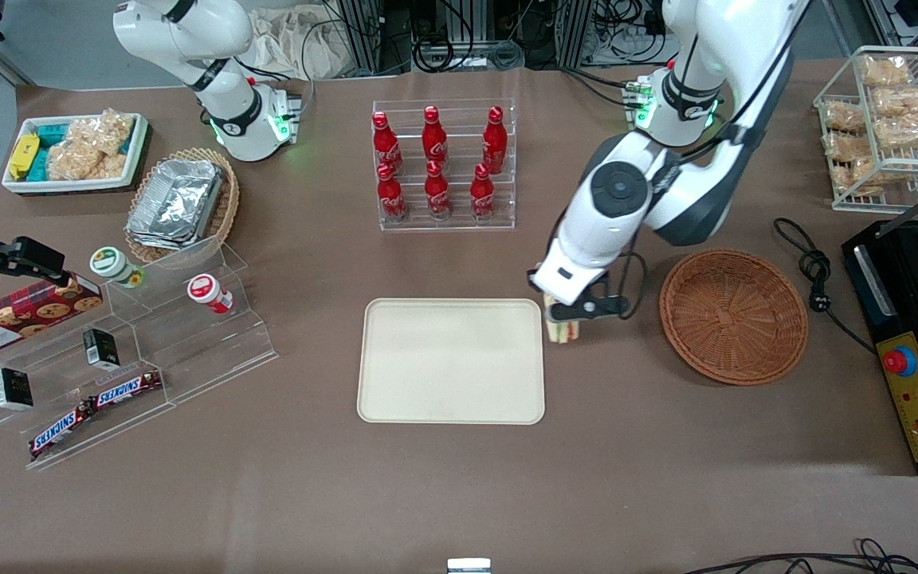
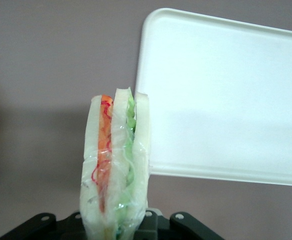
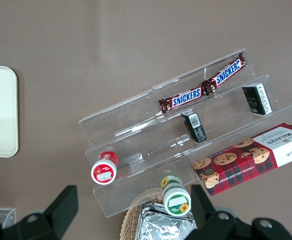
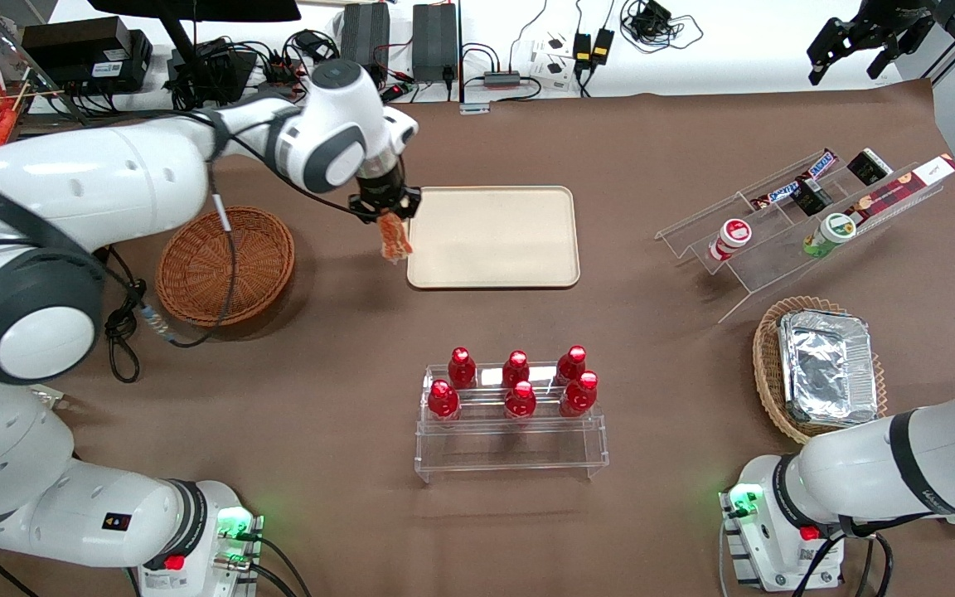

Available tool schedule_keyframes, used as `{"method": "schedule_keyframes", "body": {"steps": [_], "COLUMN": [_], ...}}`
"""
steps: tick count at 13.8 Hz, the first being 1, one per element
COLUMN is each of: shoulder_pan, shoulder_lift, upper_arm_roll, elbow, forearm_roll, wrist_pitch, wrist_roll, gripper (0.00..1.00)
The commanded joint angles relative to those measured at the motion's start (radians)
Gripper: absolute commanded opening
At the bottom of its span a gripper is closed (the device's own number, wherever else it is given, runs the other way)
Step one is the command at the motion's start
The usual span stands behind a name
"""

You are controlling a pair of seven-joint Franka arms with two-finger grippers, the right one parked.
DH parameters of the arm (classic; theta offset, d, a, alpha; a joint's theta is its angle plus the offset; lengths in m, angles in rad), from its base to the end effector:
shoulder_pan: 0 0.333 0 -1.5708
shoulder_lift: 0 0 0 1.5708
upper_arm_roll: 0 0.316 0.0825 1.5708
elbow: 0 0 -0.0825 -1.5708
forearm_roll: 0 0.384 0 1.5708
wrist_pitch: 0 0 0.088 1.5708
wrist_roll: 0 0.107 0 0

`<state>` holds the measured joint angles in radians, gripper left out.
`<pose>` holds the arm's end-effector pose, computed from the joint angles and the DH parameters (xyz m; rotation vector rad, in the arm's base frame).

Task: Place sandwich from basket to tray
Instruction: 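Carry the sandwich with the left gripper over the cream tray, then lower the sandwich onto the tray and open the left gripper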

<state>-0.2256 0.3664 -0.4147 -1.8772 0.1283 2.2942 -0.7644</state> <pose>0.5210 -0.3639 0.3392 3.0502 0.1124 0.0559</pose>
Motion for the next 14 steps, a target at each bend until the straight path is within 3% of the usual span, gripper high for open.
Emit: {"method": "schedule_keyframes", "body": {"steps": [1, 4, 7, 9, 10, 13, 14], "shoulder_pan": [-0.034, -0.035, -0.061, -0.058, -0.057, -0.058, -0.055], "shoulder_lift": [0.109, 0.179, 0.261, 0.285, 0.29, 0.315, 0.307], "upper_arm_roll": [0.005, 0.004, 0.01, 0.01, 0.011, 0.025, 0.025], "elbow": [0.044, 0.064, 0.145, 0.156, 0.155, 0.156, 0.155], "forearm_roll": [0.083, 0.141, 0.155, 0.206, 0.209, 0.221, 0.22], "wrist_pitch": [0.079, 0.137, 0.139, 0.155, 0.184, 0.218, 0.218], "wrist_roll": [-0.012, -0.012, -0.012, -0.013, -0.016, -0.019, -0.032], "gripper": [0.0, 0.0, 0.0, 0.24, 0.47, 0.98, 0.99]}}
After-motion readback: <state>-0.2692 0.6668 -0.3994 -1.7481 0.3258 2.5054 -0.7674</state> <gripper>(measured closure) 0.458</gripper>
